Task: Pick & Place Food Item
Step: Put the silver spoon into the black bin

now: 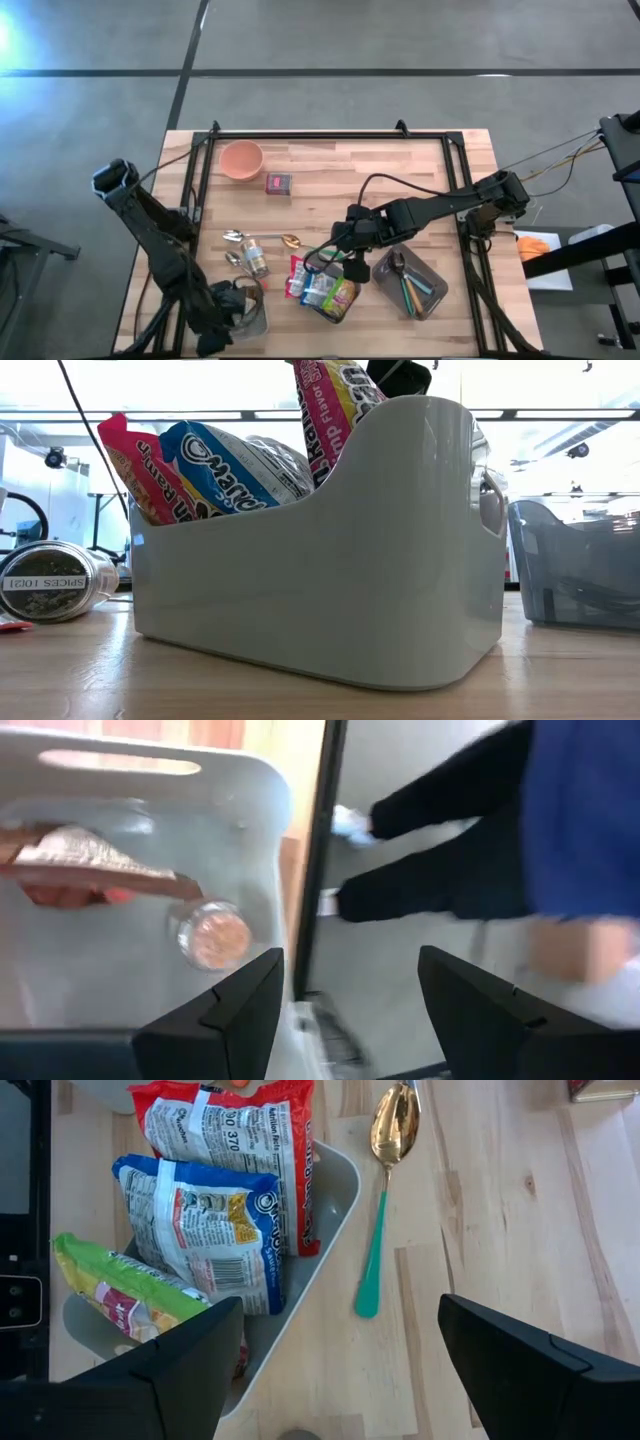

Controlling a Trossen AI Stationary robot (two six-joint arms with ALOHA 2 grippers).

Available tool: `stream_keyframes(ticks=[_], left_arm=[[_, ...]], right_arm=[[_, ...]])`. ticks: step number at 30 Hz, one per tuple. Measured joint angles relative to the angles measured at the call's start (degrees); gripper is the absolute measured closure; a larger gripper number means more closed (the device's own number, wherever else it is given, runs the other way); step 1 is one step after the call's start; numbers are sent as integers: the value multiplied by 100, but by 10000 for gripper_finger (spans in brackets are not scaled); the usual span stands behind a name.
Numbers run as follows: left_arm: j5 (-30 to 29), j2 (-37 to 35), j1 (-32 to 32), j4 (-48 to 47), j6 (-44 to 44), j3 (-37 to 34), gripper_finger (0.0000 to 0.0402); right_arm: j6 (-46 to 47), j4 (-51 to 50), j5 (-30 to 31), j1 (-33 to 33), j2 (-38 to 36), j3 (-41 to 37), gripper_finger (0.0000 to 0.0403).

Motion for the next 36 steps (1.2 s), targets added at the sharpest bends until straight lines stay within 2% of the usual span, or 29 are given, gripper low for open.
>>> stream_keyframes(ticks=[5, 7, 10, 13, 18, 25, 30, 33, 36], left_arm=[[7, -665, 397, -527, -1114, 9, 164], [-67, -922, 601, -917, -1218, 9, 164], [-209, -1240, 942, -1430, -924, 9, 164], [-203, -1380, 1347, -1941, -228, 9, 164], [-182, -1405, 2113, -2425, 1555, 9, 165], [-203, -1406, 3591, -2658, 4183, 9, 165], [-206, -1321, 4637, -2666, 5572, -9, 165], [-209, -1154, 5000, -2653, 6408, -11, 165], [-207, -922, 5093, -2554, 7181, -12, 165]], right_arm=[[0, 57, 2, 0, 0, 0, 69], [0, 123, 4, -2, 0, 0, 69], [-12, 236, 25, -7, 0, 0, 69], [-15, 311, 48, -7, 0, 0, 69], [219, 584, 48, -68, 2, 0, 69], [848, 1494, 21, -235, 2, 2, 69], [1319, 1573, 48, -365, 2, 2, 69], [1600, 1550, 53, -402, 2, 2, 69], [1774, 1534, 55, -395, -4, 2, 69]])
